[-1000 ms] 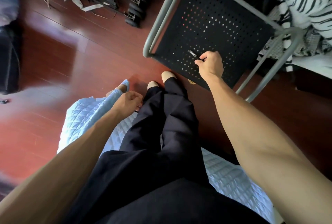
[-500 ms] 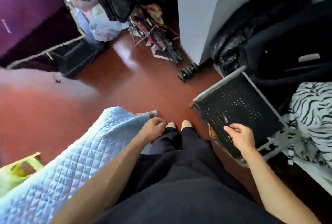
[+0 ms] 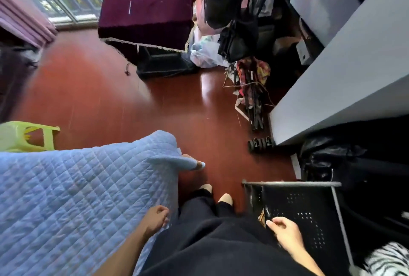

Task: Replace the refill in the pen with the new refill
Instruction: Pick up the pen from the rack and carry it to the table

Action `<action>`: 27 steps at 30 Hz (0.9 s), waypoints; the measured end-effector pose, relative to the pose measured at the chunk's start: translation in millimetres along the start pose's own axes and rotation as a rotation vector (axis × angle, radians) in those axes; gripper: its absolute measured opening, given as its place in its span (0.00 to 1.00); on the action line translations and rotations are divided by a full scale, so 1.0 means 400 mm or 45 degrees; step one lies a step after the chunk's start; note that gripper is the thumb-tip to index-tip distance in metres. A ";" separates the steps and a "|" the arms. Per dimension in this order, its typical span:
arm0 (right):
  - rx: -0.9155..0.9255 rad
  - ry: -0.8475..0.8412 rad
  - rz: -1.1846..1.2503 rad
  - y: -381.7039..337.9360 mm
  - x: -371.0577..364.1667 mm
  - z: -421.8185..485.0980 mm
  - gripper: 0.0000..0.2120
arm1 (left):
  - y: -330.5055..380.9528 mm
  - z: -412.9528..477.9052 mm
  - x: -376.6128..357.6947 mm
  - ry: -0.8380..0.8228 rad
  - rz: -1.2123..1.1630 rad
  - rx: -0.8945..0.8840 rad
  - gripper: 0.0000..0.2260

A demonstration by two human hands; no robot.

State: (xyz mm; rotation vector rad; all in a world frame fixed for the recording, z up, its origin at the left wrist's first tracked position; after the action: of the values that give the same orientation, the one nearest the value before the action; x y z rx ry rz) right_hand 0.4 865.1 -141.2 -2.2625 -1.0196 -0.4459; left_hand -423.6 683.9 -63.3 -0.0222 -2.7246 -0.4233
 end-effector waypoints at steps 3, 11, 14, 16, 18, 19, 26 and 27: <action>0.092 -0.042 -0.082 -0.115 -0.007 0.045 0.07 | -0.021 -0.014 0.024 0.023 -0.148 0.059 0.13; 0.303 -0.043 -0.124 -0.529 -0.027 0.190 0.08 | -0.076 0.056 0.115 0.089 -0.204 0.236 0.08; 0.356 -0.046 -0.138 -0.676 -0.036 0.245 0.08 | -0.042 0.126 0.176 0.094 -0.154 0.255 0.14; 0.373 -0.059 -0.183 -0.763 -0.044 0.278 0.07 | 0.014 0.179 0.229 0.080 -0.132 0.254 0.14; 0.378 -0.058 -0.225 -0.832 -0.049 0.305 0.06 | 0.086 0.234 0.285 0.070 -0.080 0.249 0.16; 0.384 -0.053 -0.243 -0.864 -0.050 0.318 0.06 | 0.132 0.261 0.313 0.059 -0.095 0.244 0.19; 0.391 -0.078 -0.335 -1.052 -0.062 0.413 0.08 | 0.518 0.422 0.526 0.073 -0.317 0.014 0.07; 0.394 -0.091 -0.342 -1.081 -0.067 0.430 0.08 | 0.569 0.444 0.559 0.089 -0.362 -0.016 0.07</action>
State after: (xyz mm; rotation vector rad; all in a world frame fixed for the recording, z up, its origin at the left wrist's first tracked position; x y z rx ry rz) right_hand -336.8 1185.7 -116.0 -1.8879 -1.3381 -0.2941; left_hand -679.5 944.1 -70.8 0.3737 -2.6626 -0.5096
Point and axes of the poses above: each hand's wrist, its own z-axis towards the middle knuckle, its own x-axis out of the back of the hand, y = z × x, the point moved 9 cm from there along z, towards the middle knuckle, and after that the axes turned 3 degrees about x, right-handed, at the moved point
